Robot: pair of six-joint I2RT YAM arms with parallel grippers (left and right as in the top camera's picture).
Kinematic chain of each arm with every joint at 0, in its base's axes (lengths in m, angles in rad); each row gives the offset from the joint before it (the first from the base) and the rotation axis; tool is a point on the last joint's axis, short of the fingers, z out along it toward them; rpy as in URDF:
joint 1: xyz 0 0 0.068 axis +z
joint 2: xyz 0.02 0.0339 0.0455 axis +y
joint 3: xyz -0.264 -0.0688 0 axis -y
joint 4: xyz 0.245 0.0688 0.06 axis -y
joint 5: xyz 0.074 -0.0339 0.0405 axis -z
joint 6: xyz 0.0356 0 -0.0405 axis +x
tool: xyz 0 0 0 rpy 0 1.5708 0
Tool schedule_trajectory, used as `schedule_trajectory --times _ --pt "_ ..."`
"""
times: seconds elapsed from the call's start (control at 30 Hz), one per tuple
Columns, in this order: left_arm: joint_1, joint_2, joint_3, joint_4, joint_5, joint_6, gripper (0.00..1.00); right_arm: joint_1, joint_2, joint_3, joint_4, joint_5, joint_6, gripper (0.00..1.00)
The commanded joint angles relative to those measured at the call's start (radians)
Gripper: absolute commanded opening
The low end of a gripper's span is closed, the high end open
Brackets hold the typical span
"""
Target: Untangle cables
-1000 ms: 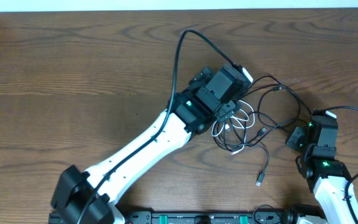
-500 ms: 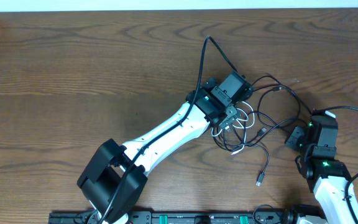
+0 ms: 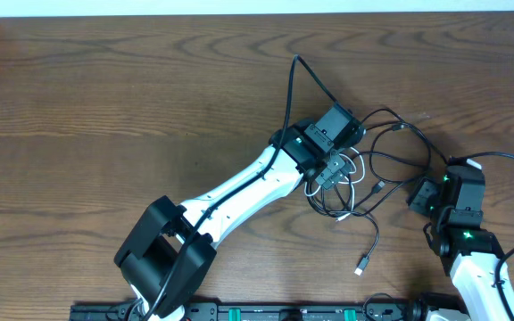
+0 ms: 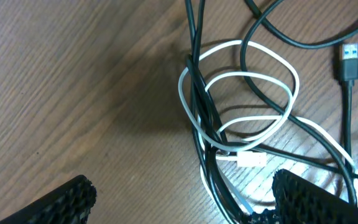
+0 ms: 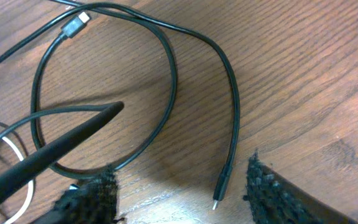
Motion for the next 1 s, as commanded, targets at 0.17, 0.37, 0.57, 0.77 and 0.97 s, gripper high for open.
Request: schedule_trajectory --times 0.17,0.37,0.57,0.77,0.97 --pt "0.005 0.013 0.007 -0.009 0.013 -0.137 0.91 -0.002 -0.004 0.004 0.0 0.0 0.006 0.67" --pt "0.005 0.013 0.007 -0.072 0.017 -0.306 0.83 -0.002 -0.004 0.004 0.0 0.0 0.006 0.67" --pt "0.005 0.013 0.005 -0.087 0.126 -0.317 0.81 -0.002 -0.004 0.004 0.0 0.0 0.006 0.67" --pt "0.004 0.022 -0.002 -0.087 0.173 -0.317 0.81 -0.002 -0.004 0.004 0.0 0.0 0.006 0.68" --pt "0.004 0.097 -0.003 -0.087 0.172 -0.316 0.79 -0.002 -0.004 0.004 0.0 0.0 0.006 0.68"
